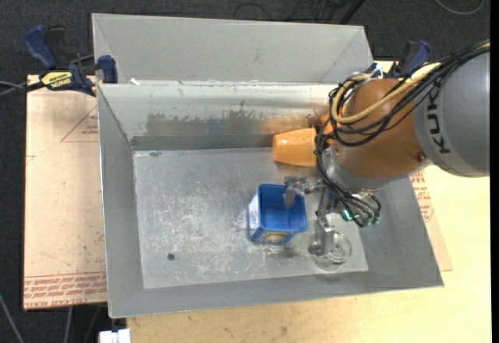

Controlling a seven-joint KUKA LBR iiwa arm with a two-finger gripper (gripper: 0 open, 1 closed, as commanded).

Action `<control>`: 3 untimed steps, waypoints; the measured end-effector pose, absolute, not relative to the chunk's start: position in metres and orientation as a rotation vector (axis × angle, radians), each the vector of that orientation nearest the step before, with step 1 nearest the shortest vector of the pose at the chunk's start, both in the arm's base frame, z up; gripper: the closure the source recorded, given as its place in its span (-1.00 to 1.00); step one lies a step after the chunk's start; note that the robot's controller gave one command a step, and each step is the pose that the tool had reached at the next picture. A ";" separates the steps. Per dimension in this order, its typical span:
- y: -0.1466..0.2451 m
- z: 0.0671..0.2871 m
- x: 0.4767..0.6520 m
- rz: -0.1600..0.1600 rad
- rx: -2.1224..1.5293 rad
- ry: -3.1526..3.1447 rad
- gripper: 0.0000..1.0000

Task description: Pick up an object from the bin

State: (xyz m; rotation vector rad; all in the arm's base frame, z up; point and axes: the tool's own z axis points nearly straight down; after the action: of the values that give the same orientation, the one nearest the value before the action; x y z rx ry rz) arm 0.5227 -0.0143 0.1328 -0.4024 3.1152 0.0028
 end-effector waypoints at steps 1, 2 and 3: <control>-0.012 0.115 0.535 0.000 -0.506 3.095 -1.00; 0.034 0.081 0.552 0.001 0.110 3.129 1.00; 0.035 0.081 0.553 0.002 0.111 3.127 1.00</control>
Offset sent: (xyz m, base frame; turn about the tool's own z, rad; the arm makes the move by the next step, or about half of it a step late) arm 0.0239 0.0503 -0.0628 0.3276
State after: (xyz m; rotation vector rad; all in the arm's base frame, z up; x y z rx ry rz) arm 0.5527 0.0348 0.0811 0.1105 3.1273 0.0024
